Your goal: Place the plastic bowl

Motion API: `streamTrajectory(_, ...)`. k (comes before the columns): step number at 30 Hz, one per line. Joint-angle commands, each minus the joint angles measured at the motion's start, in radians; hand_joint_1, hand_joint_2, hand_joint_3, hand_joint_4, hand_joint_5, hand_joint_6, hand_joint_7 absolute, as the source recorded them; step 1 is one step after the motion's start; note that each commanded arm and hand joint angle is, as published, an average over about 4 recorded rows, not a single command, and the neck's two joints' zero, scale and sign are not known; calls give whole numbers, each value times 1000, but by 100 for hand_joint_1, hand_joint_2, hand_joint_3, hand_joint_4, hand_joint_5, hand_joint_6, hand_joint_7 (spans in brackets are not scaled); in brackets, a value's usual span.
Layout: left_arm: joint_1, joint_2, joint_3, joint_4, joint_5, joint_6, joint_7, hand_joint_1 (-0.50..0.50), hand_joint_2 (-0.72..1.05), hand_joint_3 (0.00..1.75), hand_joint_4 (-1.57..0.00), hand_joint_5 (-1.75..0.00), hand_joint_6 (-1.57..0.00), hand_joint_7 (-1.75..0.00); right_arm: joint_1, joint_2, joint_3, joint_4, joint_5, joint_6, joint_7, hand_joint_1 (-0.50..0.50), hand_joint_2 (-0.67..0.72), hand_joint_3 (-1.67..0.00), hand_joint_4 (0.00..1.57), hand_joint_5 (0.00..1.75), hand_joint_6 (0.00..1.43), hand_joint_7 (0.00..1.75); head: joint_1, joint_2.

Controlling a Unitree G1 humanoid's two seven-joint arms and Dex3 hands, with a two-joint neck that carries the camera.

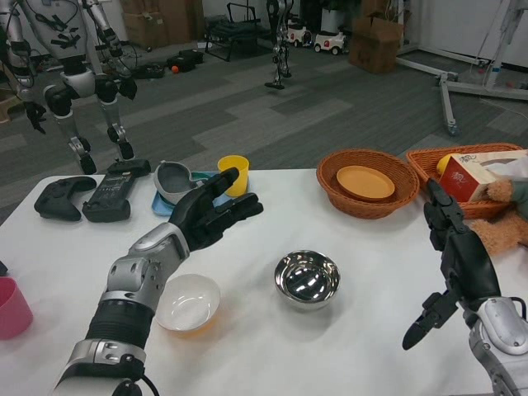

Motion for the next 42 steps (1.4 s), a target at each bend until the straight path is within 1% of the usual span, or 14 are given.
streamTrajectory(1,-18,41,-57,22,-137,-93,59,-50,96,0,0,-74,0,0,-12,5,-9,7,9,7,1,-43,66,0,26,0,0,7,-10,11)
streamTrajectory(4,-39,76,-106,56,-256,-159,71,-50,96,0,0,-72,0,0,-12,10,-14,7,12,6,1,-43,66,0,28,0,0,7,-24,22)
streamTrajectory(6,-43,87,-148,64,-318,-210,66,-50,83,0,0,-74,0,0,-10,13,-19,7,14,4,1,-42,66,0,27,0,0,7,-29,27)
streamTrajectory(8,-39,86,-186,64,-377,-258,63,-50,34,0,0,-80,0,0,-8,15,-24,7,17,2,1,-42,66,0,26,0,0,7,-29,32)
streamTrajectory(10,-30,77,-199,64,-406,-275,62,-50,-28,2,0,-77,0,0,-6,15,-26,7,18,1,1,-43,66,0,28,0,0,7,-25,36)
streamTrajectory(12,-23,63,-204,63,-421,-290,62,-50,-59,7,0,-72,0,0,-6,13,-27,7,21,0,1,-44,66,0,29,0,0,7,-21,41)
streamTrajectory(13,-21,55,-205,62,-428,-308,62,-50,-64,9,0,-72,0,0,-6,12,-27,7,22,-1,1,-44,66,0,29,0,0,7,-17,44)
streamTrajectory(17,-11,24,-207,63,-444,-395,62,-50,-64,9,0,-51,0,0,-7,6,-26,8,27,-2,1,-42,66,0,29,0,0,7,-13,49)
streamTrajectory(21,-3,10,-207,63,-458,-455,62,-50,-64,9,0,-41,0,0,-8,2,-26,10,29,-2,1,-42,66,0,29,0,0,7,-6,50)
streamTrajectory(29,26,9,-209,22,-461,-487,66,-50,-64,9,0,-41,0,0,-11,-5,-21,7,30,-2,1,-42,66,0,29,0,0,7,0,49)
streamTrajectory(32,35,11,-206,2,-461,-487,67,-50,-64,9,0,-49,0,0,-11,-7,-20,2,32,-4,1,-42,66,0,29,0,0,7,-2,54)
streamTrajectory(39,61,34,-206,-39,-461,-487,85,-50,-64,7,0,-51,0,0,-9,-8,-19,-4,38,-13,1,-42,66,0,29,0,0,7,-9,64)
streamTrajectory(41,69,37,-203,-50,-461,-487,90,-50,-64,2,0,-51,0,0,-9,-8,-18,-4,43,-19,1,-42,66,0,29,0,0,7,-9,65)
streamTrajectory(42,73,37,-200,-55,-461,-486,93,-47,-64,2,0,-51,0,0,-9,-8,-18,-4,44,-20,1,-42,66,0,29,0,0,7,-8,65)
